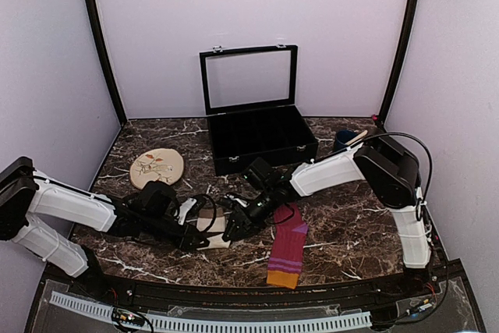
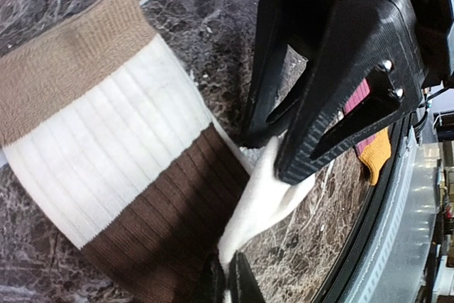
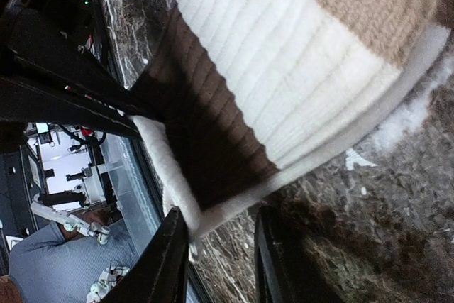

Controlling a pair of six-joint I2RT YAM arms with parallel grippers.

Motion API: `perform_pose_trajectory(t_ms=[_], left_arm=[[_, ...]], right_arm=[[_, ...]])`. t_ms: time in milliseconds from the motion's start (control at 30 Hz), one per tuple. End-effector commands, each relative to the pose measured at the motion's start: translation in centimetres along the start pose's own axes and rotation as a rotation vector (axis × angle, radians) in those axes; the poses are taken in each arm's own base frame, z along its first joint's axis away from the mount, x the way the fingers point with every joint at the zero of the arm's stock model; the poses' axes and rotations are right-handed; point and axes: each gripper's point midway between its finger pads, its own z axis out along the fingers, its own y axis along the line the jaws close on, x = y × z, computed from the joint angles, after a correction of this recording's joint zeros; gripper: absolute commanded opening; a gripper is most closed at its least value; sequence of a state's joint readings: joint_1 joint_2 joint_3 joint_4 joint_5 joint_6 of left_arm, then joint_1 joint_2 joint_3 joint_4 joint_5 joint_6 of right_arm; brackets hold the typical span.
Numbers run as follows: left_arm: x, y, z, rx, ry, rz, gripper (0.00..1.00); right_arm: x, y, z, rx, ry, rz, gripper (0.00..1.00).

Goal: Roll the socks
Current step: Roll the sock at the center of the board.

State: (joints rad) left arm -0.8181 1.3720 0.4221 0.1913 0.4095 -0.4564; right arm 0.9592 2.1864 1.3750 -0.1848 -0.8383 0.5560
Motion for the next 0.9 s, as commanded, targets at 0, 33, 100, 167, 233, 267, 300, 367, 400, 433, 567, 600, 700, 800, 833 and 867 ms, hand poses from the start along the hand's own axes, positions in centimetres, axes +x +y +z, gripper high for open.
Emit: perform_pose_trajectory(t_ms=[0, 33, 100, 167, 233, 267, 300, 367, 400, 433, 567, 600, 700, 800, 833, 867], left_arm=[[-0.1, -0.3, -0.3, 0.050, 0.038, -0.051, 0.00], [-0.2, -0.3, -0.3, 0.056, 0.048, -0.057, 0.00], [-0.3, -0.5, -0.1, 0.072, 0.073, -0.068, 0.00], [-0.3, -0.5, 0.2, 0.078, 0.106, -0.078, 0.00], [-0.4, -0.6, 0.5, 0.086, 0.140, -0.088, 0.00], [-0.3, -0.7, 0.7, 0.093, 0.158, -0.094, 0.00], [-0.2, -0.7, 0.9, 0.096, 0.175, -0.104, 0.00], [-0.2, -0.7, 1.2, 0.102, 0.199, -0.121, 0.00], [-0.2, -0.7, 1.3, 0.106, 0.208, -0.128, 0.00], [-0.2, -0.7, 1.3, 0.104, 0.215, -0.137, 0.00], [-0.2, -0.4, 1.2, 0.104, 0.232, -0.164, 0.00], [-0.1, -0.2, 1.1, 0.103, 0.233, -0.174, 0.00], [-0.1, 0.1, 1.0, 0.109, 0.239, -0.198, 0.00], [0.0, 0.3, 1.0, 0.117, 0.249, -0.216, 0.00], [0.0, 0.3, 1.1, 0.120, 0.253, -0.220, 0.00], [0.1, 0.3, 1.1, 0.121, 0.256, -0.224, 0.00]], right_arm=[[-0.6, -0.5, -0.8, 0.045, -0.022, -0.078, 0.31], [-0.6, -0.6, -0.8, 0.049, -0.024, -0.088, 0.31], [-0.7, -0.6, -1.1, 0.059, -0.032, -0.109, 0.32], [-0.8, -0.5, -1.4, 0.067, -0.046, -0.135, 0.32], [-1.1, -0.5, -1.8, 0.088, -0.064, -0.167, 0.33], [-1.2, -0.5, -2.0, 0.103, -0.071, -0.185, 0.33], [-1.3, -0.5, -2.3, 0.121, -0.082, -0.203, 0.33], [-1.5, -0.5, -3.0, 0.163, -0.104, -0.241, 0.33], [-1.6, -0.6, -3.3, 0.187, -0.116, -0.259, 0.33], [-1.7, -0.8, -3.8, 0.212, -0.131, -0.275, 0.33], [-1.6, -1.7, -5.3, 0.320, -0.187, -0.328, 0.34], [-1.7, -1.7, -5.7, 0.339, -0.201, -0.343, 0.34], [-1.2, -1.9, -6.4, 0.402, -0.224, -0.393, 0.35], [-0.9, -1.3, -6.6, 0.487, -0.242, -0.492, 0.35], [-0.5, -1.4, -6.7, 0.522, -0.244, -0.523, 0.35], [-0.1, -1.3, -6.6, 0.545, -0.244, -0.556, 0.36]])
